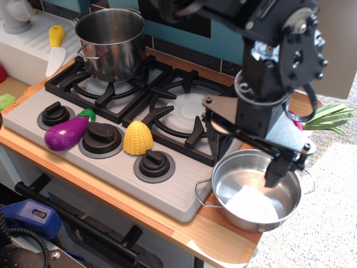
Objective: Put pot or pan on stove
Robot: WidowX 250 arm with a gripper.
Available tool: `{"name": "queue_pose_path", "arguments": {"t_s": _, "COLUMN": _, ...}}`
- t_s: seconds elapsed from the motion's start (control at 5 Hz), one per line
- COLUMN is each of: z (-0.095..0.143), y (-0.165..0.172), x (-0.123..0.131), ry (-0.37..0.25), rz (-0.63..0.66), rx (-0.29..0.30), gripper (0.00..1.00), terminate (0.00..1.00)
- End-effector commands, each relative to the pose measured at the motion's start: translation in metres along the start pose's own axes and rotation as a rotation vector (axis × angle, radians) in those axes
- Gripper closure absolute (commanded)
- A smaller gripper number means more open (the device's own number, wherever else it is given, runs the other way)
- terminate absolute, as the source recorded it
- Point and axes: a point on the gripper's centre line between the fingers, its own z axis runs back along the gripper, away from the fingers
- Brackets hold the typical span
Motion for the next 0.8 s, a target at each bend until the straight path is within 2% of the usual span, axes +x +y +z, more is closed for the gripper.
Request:
{"name": "queue_pose_path", "arguments": {"t_s": 0.0, "z": 0.002, "y": -0.017, "x": -0.003, "ry": -0.038, "rz": -0.121, "rx": -0.006, "gripper": 0.00, "terminate": 0.00}}
{"name": "queue_pose_path", "arguments": {"t_s": 0.2, "z": -0.011, "y": -0.032, "x": -0.012, "ry": -0.068, "rz": -0.223, "rx": -0.011, "gripper": 0.00, "terminate": 0.00}}
{"name": "queue_pose_path", "arguments": {"t_s": 0.4, "z": -0.021, "y": -0.036, "x": -0.017, "ry": -0.069, "rz": -0.259, "rx": -0.039, "gripper": 0.00, "terminate": 0.00}}
{"name": "queue_pose_path", "arguments": {"t_s": 0.6, "z": -0.033, "y": -0.032, "x": -0.019, "ry": -0.097, "rz": -0.298, "rx": -0.081, "gripper": 0.00, "terminate": 0.00}}
